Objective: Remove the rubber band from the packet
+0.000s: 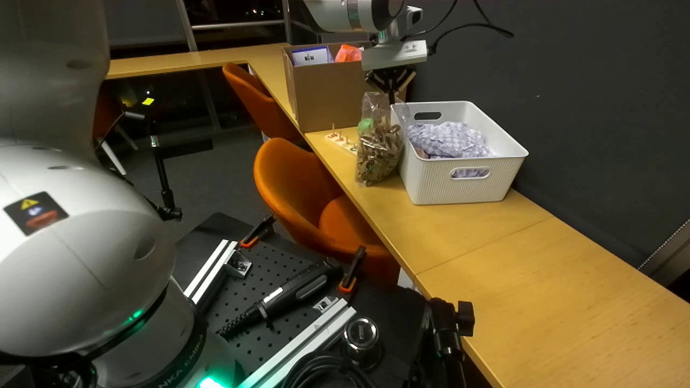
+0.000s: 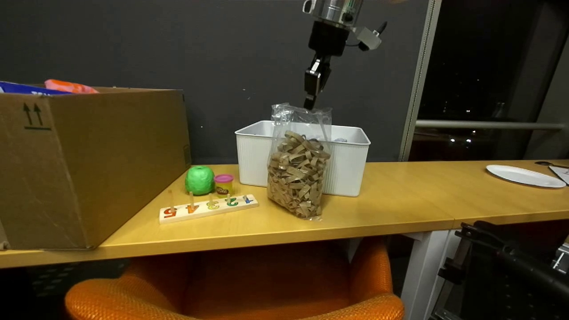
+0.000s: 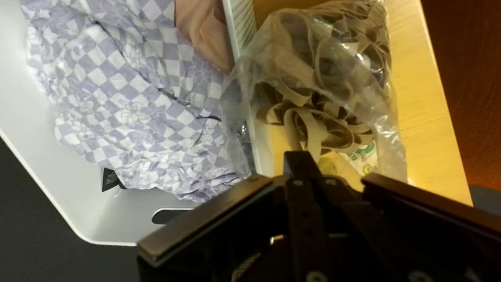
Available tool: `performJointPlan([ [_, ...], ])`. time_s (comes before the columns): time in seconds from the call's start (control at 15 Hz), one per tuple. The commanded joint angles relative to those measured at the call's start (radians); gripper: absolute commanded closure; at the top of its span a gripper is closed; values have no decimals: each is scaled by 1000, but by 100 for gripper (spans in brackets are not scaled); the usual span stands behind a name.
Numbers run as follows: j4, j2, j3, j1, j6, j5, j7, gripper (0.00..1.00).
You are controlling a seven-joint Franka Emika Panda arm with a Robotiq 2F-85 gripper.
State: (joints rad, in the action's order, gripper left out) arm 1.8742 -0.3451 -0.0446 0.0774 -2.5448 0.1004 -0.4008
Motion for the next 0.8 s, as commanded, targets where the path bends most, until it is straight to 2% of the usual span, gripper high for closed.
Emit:
performJointPlan([
  [0.0,-18,-25,-12,12,-21,-32,-29,100],
  [0.67,-4,-111,-32,19,-23,-45,-55,100],
  [0.73,-2,-113,-32,20,-24,-45,-55,74],
])
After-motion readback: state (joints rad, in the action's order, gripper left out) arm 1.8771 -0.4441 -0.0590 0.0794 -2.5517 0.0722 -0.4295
